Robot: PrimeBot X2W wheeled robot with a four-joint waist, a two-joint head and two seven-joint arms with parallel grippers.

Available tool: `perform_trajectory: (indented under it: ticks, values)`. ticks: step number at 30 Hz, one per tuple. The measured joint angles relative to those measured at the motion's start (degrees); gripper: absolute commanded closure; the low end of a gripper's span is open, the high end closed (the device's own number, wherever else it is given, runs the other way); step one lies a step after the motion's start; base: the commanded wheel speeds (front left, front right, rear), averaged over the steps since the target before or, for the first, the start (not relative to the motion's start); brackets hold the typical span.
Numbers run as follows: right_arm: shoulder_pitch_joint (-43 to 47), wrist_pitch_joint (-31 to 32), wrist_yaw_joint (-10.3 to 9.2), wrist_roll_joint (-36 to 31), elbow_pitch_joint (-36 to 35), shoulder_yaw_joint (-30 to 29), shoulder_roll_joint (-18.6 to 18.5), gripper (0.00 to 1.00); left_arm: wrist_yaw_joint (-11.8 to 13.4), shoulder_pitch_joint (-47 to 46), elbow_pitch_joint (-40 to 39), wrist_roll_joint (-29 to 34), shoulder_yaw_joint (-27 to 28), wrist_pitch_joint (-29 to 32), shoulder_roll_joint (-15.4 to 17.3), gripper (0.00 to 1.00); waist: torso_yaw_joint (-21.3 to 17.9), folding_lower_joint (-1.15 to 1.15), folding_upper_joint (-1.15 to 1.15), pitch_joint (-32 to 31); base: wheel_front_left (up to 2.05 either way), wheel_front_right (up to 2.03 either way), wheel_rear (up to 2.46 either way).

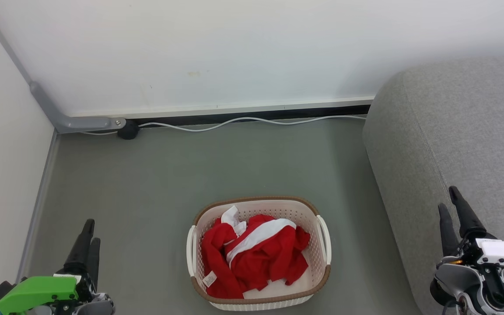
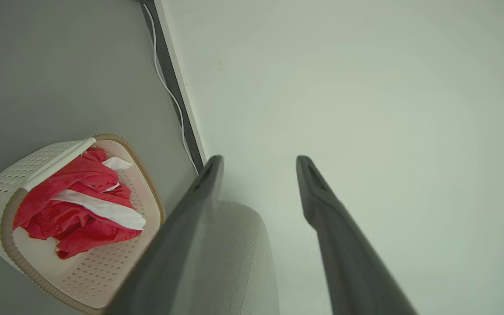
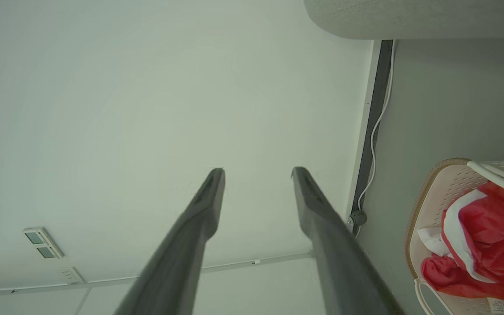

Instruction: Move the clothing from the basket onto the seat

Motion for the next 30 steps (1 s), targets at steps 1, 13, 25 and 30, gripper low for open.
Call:
perform_trajectory:
  ticks: [1, 13, 25, 30]
  values:
    - [0.02, 0.00, 0.00, -0.01, -0.05, 0.05, -0.03, 0.00, 0.00, 0.08, -0.03, 0.00, 0.00, -0.01, -0.01, 0.00, 0.01, 0.00, 0.00, 0.00, 0.00, 0.00, 0.00]
    - [0.01, -3.14, -0.01, -8.33, -1.00, 4.09, -2.18, 0.00, -0.01, 0.61, -2.03, 3.32, -0.54, -1.35, 1.29, 0.00, 0.56, 0.00, 0.00, -0.15, 0.00, 0.00, 0.00]
    - [-1.10, -5.58, -3.57, -22.82, -1.72, 11.51, -5.93, 0.00, -0.01, 1.69, -2.93, 12.27, -3.03, -5.56, 4.26, 0.00, 0.97, 0.00, 0.00, -0.43, 0.00, 0.00, 0.00]
    - [-1.20, -6.58, -4.14, -27.28, -1.72, 13.97, -5.94, 0.00, 0.00, 1.98, -2.93, 16.02, -3.48, -6.78, 4.97, 0.00, 1.04, 0.00, 0.00, -0.63, 0.00, 0.00, 0.00]
